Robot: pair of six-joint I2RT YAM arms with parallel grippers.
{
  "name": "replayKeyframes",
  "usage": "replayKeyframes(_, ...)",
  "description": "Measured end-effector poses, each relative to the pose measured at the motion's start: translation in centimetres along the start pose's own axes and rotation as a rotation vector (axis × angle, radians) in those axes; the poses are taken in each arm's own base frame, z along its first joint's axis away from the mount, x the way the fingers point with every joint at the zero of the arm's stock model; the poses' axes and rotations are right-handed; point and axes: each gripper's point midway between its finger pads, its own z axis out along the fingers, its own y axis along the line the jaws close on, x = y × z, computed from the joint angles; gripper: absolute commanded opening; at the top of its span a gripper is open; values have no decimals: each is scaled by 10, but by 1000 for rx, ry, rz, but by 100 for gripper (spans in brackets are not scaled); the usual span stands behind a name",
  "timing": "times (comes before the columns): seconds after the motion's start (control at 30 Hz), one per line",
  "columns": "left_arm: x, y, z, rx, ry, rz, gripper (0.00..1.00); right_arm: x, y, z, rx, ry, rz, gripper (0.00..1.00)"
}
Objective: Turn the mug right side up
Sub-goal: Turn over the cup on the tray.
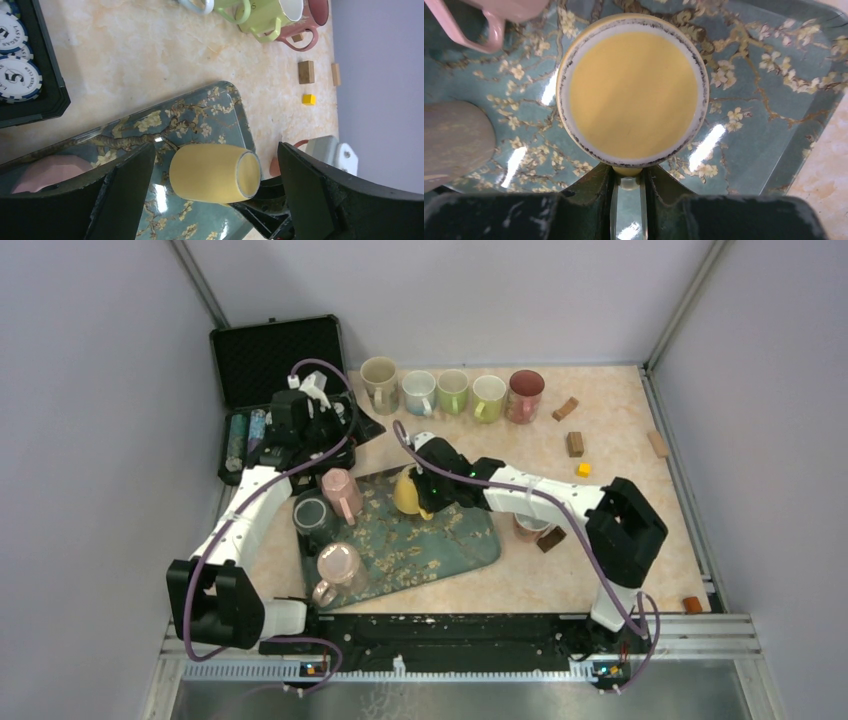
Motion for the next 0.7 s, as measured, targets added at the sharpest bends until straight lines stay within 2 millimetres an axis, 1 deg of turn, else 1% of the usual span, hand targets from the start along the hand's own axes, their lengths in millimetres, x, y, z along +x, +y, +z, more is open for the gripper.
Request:
replayKeyframes(0.17,-1,-10,0,48,3,-21,98,-24,-10,-16,-31,-68,102,0)
replayKeyframes(0.33,1,-24,-1,124,18,-56,98,-45,-36,-28,-42,-130,233,0)
replayKeyframes(0.4,3,-30,-1,160,30,-69,98,-54,-46,-33,-45,-157,285,0)
replayKeyframes(0.5,6,-41,-4,222,54,-86,98,-69,-56,-39,-64,-201,352,0)
replayKeyframes(0.7,17,-61,-7,347,99,-123,99,-99,-72,-57,-102,-298,463,0)
